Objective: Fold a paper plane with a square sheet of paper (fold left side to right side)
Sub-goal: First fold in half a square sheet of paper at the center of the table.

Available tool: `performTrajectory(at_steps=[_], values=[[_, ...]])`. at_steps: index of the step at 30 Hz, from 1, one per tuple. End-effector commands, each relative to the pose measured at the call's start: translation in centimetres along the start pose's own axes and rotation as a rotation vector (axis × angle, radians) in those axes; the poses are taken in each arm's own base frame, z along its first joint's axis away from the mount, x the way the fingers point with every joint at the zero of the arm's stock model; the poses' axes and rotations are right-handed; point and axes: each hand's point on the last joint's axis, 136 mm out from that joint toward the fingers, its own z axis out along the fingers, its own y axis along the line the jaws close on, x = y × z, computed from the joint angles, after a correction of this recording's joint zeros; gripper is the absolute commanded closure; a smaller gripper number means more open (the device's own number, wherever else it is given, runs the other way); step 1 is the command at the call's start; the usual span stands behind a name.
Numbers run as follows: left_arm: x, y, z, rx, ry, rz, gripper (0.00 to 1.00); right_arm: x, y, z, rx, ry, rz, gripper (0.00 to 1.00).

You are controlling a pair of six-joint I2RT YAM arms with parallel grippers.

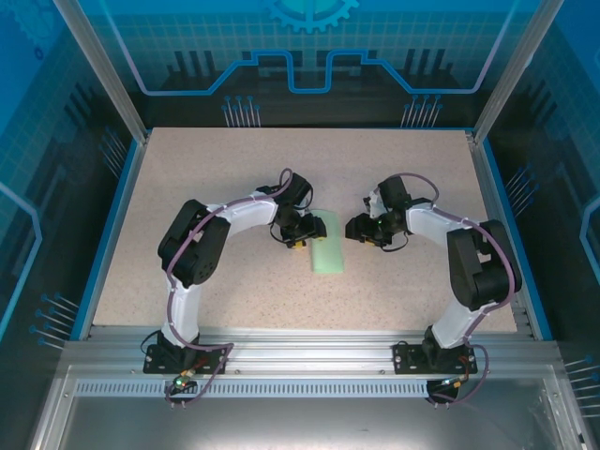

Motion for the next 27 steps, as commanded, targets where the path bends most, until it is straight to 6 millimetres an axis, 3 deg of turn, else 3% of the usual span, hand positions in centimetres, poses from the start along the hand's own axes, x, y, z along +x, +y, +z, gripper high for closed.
performTrajectory(at_steps=[1, 27], values=[[0.7, 1.5, 1.7, -0.069, 0.031, -0.012, 0.38, 0.4, -0.4, -0.8, -0.002, -0.002, 0.003, 0.44], [1.3, 2.0, 2.8, -0.108, 0.063, 0.020, 0.40, 0.5, -0.1, -1.6, -0.018, -0.011, 0.001, 0.42]])
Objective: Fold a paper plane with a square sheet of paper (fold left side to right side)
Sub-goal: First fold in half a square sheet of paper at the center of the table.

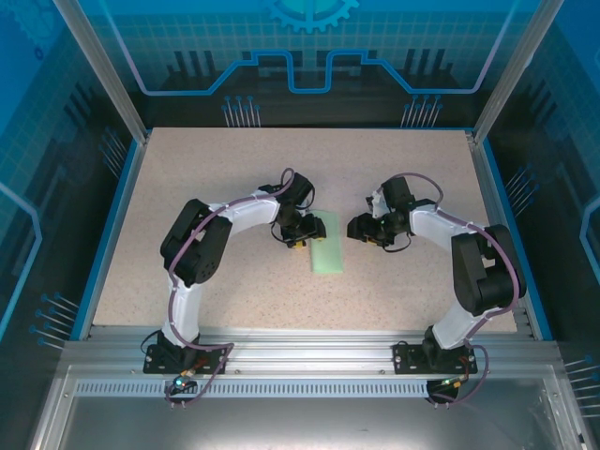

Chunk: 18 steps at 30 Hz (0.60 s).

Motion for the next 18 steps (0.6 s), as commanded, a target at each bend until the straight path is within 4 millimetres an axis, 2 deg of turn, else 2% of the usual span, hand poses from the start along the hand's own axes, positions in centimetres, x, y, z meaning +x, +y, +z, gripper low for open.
performTrajectory(at_steps=[1, 18], values=[[1.31, 1.67, 2.66, -0.077, 0.054, 0.024, 0.39, 0.37, -0.07, -0.73, -0.011, 0.005, -0.001, 0.42], [1.50, 1.78, 3.26, -0.111, 0.068, 0.047, 0.39, 0.47, 0.06, -0.70, -0.023, 0.009, 0.000, 0.42]])
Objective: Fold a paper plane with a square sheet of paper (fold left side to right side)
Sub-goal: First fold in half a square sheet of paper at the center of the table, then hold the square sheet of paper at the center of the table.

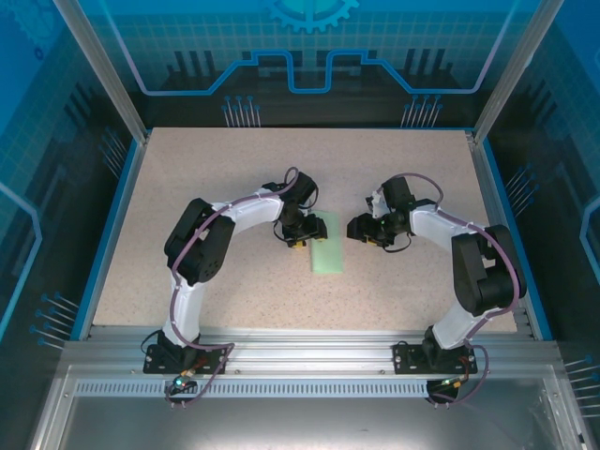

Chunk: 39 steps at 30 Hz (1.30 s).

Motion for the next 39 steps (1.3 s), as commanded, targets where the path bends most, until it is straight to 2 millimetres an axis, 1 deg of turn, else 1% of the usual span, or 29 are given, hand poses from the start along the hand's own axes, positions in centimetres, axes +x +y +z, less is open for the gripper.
performTrajectory(at_steps=[1, 11, 14, 18, 22, 27, 30, 35, 39], values=[[1.5, 1.7, 3.2, -0.070, 0.059, 0.022, 0.39, 0.3, -0.1, -0.7, -0.014, 0.003, 0.001, 0.42], [1.4, 1.8, 3.2, -0.076, 0.056, 0.013, 0.39, 0.6, 0.3, -0.3, -0.045, 0.018, 0.009, 0.42], [1.4, 1.8, 3.2, -0.077, 0.054, 0.011, 0.39, 0.8, 0.9, 0.1, -0.089, 0.034, 0.021, 0.49], [1.4, 1.9, 3.2, -0.079, 0.053, 0.011, 0.39, 1.2, 1.9, 1.2, -0.141, 0.066, 0.024, 0.64], [1.4, 1.9, 3.1, -0.080, 0.053, 0.009, 0.39, 1.5, 2.2, 2.1, -0.147, 0.085, 0.025, 0.74], [1.4, 1.9, 3.1, -0.080, 0.051, 0.008, 0.39, 2.1, 3.3, 3.3, -0.166, 0.120, 0.013, 0.82], [1.4, 1.9, 3.2, -0.080, 0.051, 0.008, 0.39, 2.2, 3.9, 4.0, -0.173, 0.141, -0.002, 0.88], [1.4, 1.9, 3.2, -0.078, 0.051, 0.009, 0.40, 2.7, 3.6, 5.2, -0.139, 0.177, 0.000, 0.91], [1.4, 1.8, 3.0, -0.078, 0.049, 0.009, 0.40, 3.3, 2.4, 6.1, -0.088, 0.212, 0.021, 0.91]])
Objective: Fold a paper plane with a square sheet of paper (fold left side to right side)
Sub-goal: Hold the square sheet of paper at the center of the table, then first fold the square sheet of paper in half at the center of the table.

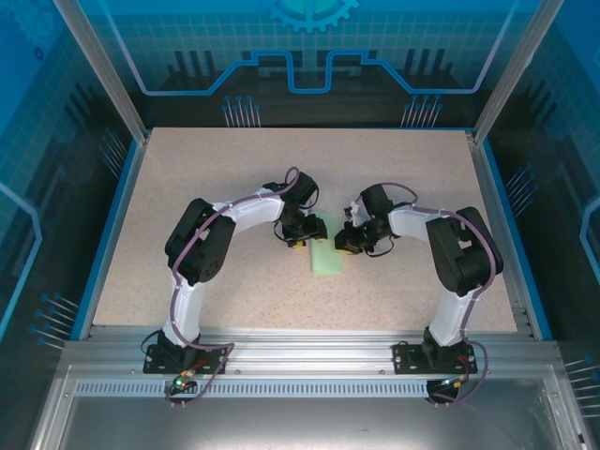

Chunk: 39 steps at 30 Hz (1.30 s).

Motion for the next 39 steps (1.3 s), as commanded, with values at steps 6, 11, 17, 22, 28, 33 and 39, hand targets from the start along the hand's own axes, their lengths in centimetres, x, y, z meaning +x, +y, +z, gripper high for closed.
performTrajectory(at_steps=[6, 11, 17, 22, 28, 33, 39], values=[[1.1, 1.1, 1.5, -0.061, 0.022, 0.032, 0.39, 1.5, -3.1, 1.6, 0.132, 0.091, 0.049, 0.91], [0.5, -0.2, -1.9, -0.028, -0.040, 0.071, 0.35, 2.0, -4.1, 2.2, 0.158, 0.114, 0.063, 0.91], [0.4, -1.3, -5.0, 0.010, -0.094, 0.104, 0.34, 2.1, -4.6, 2.1, 0.187, 0.114, 0.064, 0.91], [1.0, -2.8, -4.8, 0.108, -0.074, 0.123, 0.50, 2.1, -4.8, 2.0, 0.194, 0.111, 0.068, 0.91], [1.8, -5.8, -3.7, 0.283, -0.012, 0.158, 0.66, 2.0, -4.8, 1.9, 0.201, 0.109, 0.065, 0.91], [1.6, -5.1, -1.9, 0.255, 0.004, 0.142, 0.68, 2.0, -4.9, 1.8, 0.204, 0.108, 0.067, 0.91], [1.4, -1.6, 0.8, 0.113, 0.018, 0.108, 0.72, 2.0, -4.9, 1.6, 0.214, 0.105, 0.065, 0.91]])
